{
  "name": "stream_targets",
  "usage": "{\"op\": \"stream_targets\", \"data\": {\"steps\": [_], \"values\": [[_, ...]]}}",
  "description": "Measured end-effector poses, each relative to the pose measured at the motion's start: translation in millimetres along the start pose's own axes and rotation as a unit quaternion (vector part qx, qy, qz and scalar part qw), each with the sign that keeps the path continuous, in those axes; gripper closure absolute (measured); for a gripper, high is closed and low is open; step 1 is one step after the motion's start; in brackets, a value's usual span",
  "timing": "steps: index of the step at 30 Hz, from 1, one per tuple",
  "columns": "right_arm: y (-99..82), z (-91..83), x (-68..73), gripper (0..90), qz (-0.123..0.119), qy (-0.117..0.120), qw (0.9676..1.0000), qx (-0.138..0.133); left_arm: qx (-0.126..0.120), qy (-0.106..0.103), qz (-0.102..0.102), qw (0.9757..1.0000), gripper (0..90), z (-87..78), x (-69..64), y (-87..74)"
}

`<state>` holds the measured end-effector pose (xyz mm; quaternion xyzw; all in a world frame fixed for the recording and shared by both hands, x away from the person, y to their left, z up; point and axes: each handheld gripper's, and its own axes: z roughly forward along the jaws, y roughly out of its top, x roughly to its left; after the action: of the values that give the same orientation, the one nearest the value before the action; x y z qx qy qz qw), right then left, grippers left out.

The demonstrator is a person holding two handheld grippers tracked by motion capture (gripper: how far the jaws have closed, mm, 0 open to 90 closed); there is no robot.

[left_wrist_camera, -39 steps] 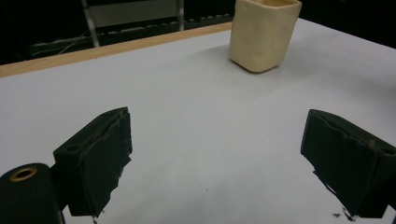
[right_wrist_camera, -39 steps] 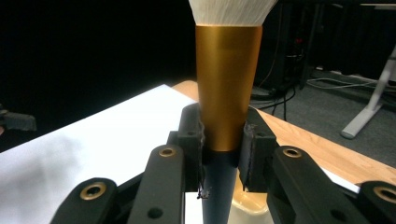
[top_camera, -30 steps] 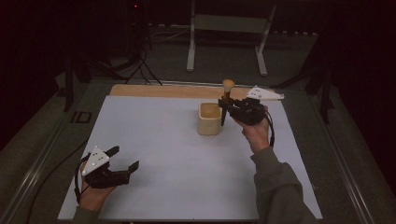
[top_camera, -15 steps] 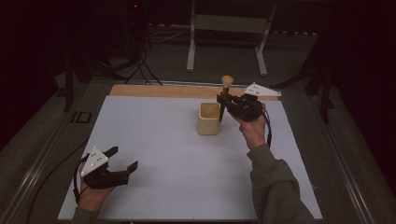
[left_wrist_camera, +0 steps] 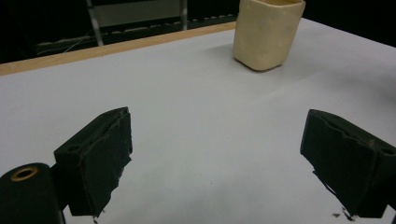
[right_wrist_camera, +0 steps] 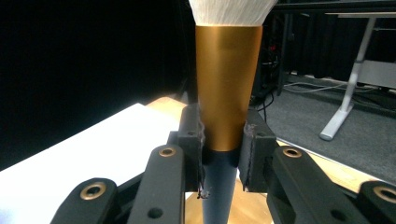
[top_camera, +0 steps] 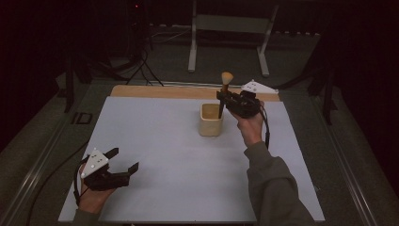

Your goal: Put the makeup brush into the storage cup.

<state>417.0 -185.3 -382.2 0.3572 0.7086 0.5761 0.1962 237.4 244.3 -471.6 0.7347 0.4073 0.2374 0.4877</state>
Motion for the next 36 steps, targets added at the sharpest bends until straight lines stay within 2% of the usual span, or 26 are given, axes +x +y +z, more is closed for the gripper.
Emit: {"op": "stream_targets", "data": {"steps": [13,24,36], "values": [[-4.8,13.7,-6.5,73.2,0.003,-0.03,0.9995,0.011,-0.005,0.004,-0.004,1.0,10.7,-2.7,2.7,0.2],[-7.3,20.6,-6.8,73.2,0.005,-0.039,0.9991,0.014,-0.003,0.003,-0.003,1.0,11.0,-1.8,1.7,0.2],[-13.6,31.5,-2.2,73.1,-0.007,-0.041,0.9985,0.034,-0.003,0.003,0.0,1.0,11.2,-1.8,1.6,0.1]]}}
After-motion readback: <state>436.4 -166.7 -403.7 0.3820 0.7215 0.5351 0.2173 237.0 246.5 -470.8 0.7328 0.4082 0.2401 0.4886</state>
